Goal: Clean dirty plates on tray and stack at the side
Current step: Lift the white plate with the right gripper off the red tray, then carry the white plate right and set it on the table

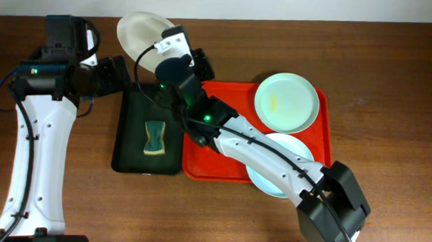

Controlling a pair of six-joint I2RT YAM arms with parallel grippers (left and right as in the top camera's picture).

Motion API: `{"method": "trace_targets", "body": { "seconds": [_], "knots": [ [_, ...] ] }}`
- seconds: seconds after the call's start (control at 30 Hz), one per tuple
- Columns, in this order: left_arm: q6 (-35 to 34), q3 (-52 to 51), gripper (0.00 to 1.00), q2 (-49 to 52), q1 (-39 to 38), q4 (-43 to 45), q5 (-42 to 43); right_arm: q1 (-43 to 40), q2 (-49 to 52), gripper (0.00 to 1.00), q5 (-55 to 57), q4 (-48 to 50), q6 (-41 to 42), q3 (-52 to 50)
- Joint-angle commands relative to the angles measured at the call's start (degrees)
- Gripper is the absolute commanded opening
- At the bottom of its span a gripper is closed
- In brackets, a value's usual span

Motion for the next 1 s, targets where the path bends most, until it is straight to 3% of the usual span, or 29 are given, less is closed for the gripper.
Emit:
{"method": "trace_targets", "body": {
  "seconds": [0.0, 0.47, 0.53, 0.9, 0.97],
  "knots": [
    [-0.52, 0.28, 0.99, -0.04, 0.13, -0.04, -0.42, 1.42, -2.47, 0.04, 4.24, 2.67, -3.82, 1.29],
    [-0.55, 0.28, 0.99, -0.04, 0.11, -0.04, -0.42, 1.73, -2.47, 0.04, 10.73, 4.57, -1.33, 1.29],
    [-0.55, 0.28, 0.99, -0.04, 0.13, -0.04, -0.42, 1.75, -2.47, 0.04, 11.52, 3.34, 4.35, 1.27],
    [-0.55, 0.28, 0.99, -0.04, 0.13, -0.04, -0.42, 1.73, -2.45, 0.04, 6.84, -7.02, 12.37, 1.27],
    [-0.55, 0.28, 0.99, -0.04, 0.11, -0.04, -0.42, 1.46, -2.45, 0.04, 6.84, -11.91, 18.6, 1.27]
  ]
}}
